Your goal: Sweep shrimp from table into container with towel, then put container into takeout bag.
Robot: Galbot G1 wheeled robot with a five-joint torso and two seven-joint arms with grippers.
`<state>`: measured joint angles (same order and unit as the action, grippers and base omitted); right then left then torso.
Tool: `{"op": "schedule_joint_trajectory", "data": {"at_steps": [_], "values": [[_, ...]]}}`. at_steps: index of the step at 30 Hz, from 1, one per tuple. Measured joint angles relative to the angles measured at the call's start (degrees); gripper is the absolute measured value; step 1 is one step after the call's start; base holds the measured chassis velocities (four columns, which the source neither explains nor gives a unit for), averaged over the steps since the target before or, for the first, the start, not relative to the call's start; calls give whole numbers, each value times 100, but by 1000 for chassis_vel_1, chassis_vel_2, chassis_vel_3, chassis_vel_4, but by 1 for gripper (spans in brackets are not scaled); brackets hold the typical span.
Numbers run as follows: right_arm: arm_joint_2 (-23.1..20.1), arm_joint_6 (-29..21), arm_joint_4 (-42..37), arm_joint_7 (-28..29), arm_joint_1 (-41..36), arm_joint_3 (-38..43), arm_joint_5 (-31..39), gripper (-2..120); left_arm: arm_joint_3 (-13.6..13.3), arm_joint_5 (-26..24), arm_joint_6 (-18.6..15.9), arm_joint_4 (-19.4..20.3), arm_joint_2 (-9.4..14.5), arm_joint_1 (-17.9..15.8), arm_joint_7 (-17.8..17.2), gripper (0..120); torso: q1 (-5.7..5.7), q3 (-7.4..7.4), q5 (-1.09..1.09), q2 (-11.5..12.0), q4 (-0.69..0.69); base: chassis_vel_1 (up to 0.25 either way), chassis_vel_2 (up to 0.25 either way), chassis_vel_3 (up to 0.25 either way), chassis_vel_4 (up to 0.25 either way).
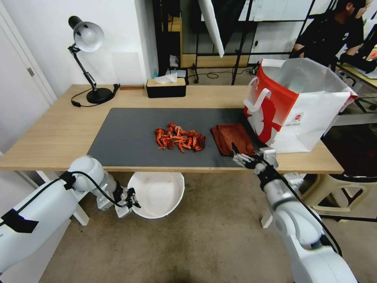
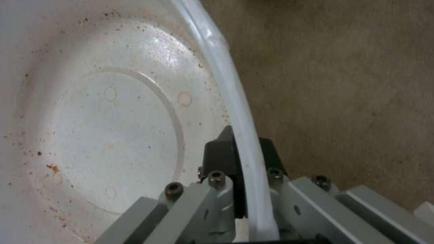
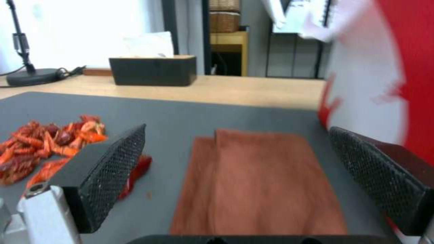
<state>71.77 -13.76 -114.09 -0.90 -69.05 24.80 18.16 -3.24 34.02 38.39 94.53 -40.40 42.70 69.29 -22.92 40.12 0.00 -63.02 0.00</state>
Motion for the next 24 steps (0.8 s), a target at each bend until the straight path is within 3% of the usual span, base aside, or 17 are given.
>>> {"op": "schedule_joint_trajectory", "data": {"at_steps": [4, 10, 15, 24], "values": [[-82, -195, 326, 64, 551, -307, -21, 100, -18, 34, 7, -32, -46, -19, 20, 0, 0, 0, -1, 0, 1, 0, 0, 0, 0], [-91, -1278, 766, 763, 1232, -772, -106, 100, -62, 23, 22, -135, -52, -154, 24, 0, 0, -1, 0, 0, 0, 0, 0, 0, 0], [-71, -1766, 932, 1083, 1448, -904, -80, 100, -87, 20, 44, -148, -40, -179, 27, 0, 0, -1, 0, 0, 0, 0, 0, 0, 0], [-15, -2070, 1162, 1295, 1693, -1017, -26, 100, -140, 30, 51, -147, -42, -234, 36, 0, 0, -1, 0, -1, 0, 0, 0, 0, 0]]}}
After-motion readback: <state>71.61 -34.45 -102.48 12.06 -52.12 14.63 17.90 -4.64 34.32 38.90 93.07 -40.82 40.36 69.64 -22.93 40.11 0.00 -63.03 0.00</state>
